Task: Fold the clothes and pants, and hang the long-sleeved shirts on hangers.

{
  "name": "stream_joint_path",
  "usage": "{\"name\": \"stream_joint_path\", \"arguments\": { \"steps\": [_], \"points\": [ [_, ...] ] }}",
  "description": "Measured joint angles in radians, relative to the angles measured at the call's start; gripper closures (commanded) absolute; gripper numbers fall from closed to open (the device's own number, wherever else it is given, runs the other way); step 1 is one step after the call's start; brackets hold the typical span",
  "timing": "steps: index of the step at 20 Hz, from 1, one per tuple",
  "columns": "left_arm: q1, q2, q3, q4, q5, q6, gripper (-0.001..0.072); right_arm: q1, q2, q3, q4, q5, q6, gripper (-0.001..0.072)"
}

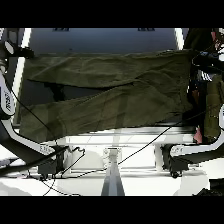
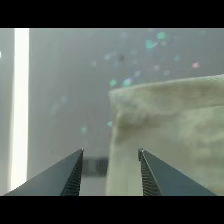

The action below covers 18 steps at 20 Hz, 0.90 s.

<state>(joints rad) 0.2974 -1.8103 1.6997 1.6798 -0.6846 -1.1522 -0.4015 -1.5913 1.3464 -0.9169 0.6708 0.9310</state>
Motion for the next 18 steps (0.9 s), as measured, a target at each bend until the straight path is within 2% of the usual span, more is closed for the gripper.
{"name": "stream_joint_path", "arguments": {
  "steps": [2,3,4,6,10,14,15,16,17,18],
  "points": [
    [0.034,0.034,0.0,0.042,-0.127,-0.063,0.0347,0.005,-0.002,0.0,-0.001,-0.01,0.0,0.0435],
    [0.058,0.05,0.0,0.052,-0.21,-0.084,0.0397,0.005,-0.003,0.0,-0.001,-0.015,0.0,0.0435],
    [0.091,0.062,0.0,0.053,-0.309,-0.101,0.0606,0.006,-0.004,0.0,-0.002,-0.016,0.0,0.0435],
    [0.17,0.076,-0.002,0.012,-0.505,-0.096,0.0685,0.007,-0.004,0.0,-0.003,-0.018,0.0,0.0436],
    [0.363,0.097,-0.052,-0.254,-0.813,-0.023,0.0687,0.008,-0.004,0.0,-0.005,-0.013,0.0,0.0444],
    [0.516,0.138,-0.183,-0.416,-0.946,0.066,0.0675,0.008,-0.004,0.0,-0.005,-0.007,0.0,0.0445],
    [0.546,0.142,-0.214,-0.446,-0.962,0.093,0.0651,0.008,-0.004,0.0,-0.004,-0.007,0.0,0.0445],
    [0.57,0.143,-0.238,-0.465,-0.974,0.113,0.0433,0.008,-0.004,0.0,-0.004,-0.006,0.0,0.0444],
    [0.589,0.14,-0.258,-0.485,-0.984,0.128,0.0105,0.008,-0.004,0.0,-0.004,-0.005,0.0,0.0445],
    [0.603,0.134,-0.273,-0.504,-0.994,0.137,0.003,0.008,-0.004,0.0,-0.003,-0.003,0.0,0.0445]
  ]
}}
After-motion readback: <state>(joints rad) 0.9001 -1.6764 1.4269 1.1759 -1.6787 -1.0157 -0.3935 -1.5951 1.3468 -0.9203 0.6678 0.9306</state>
